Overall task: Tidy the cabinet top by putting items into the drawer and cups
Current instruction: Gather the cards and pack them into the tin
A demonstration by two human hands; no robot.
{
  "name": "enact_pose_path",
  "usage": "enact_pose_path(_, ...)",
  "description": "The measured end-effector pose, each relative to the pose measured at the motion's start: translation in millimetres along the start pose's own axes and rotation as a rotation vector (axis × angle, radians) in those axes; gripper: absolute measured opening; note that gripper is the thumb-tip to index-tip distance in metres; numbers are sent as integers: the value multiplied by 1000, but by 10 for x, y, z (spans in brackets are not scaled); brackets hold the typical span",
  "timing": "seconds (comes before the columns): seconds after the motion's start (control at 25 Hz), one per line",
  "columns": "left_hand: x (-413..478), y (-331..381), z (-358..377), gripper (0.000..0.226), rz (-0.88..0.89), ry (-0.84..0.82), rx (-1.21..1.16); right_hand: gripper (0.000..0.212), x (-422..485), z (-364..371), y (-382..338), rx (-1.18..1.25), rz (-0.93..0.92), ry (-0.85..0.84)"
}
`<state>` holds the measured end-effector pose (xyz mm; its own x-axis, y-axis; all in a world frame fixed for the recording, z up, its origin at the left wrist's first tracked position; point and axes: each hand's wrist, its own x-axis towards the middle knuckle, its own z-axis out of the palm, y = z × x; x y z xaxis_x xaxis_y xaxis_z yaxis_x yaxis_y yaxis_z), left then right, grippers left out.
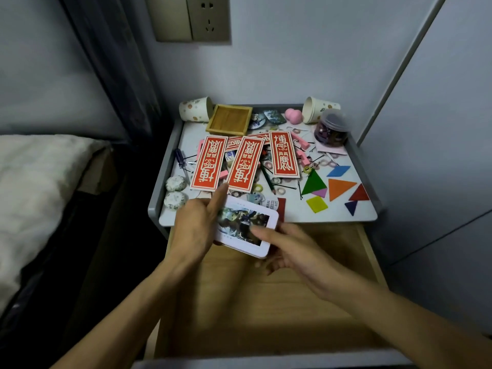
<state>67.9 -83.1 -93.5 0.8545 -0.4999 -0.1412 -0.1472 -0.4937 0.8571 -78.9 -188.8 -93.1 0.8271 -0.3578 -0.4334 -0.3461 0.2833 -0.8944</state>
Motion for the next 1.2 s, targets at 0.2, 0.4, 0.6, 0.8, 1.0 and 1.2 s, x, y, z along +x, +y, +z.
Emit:
enact_pose_path(0.2, 26, -355, -221, 64, -153, -172, 70, 33, -26, 194, 328, 124, 82, -107)
enact_pose_path(0.4, 67, -627, -504, 58, -142, 77, 1049, 49, 184, 167, 726, 82, 220, -80)
enact_pose_path(0.6, 82, -860, -308, 25, -67, -88, 1205, 41, 517, 179, 813, -76, 232, 10)
enact_pose_path(0.8, 112, -907, -358, 28, -17, -103, 1231, 25, 806, 394, 816, -151, 199, 37)
enact_pose_path(1.0, 143, -942, -349, 28, 3, -135, 1253, 33, 1025, 527, 943, -250, 174, 62)
enact_pose_path(1.2, 148, -962, -329, 28, -1, -169, 1309, 47, 1214, 578, 1054, -441, 136, 171)
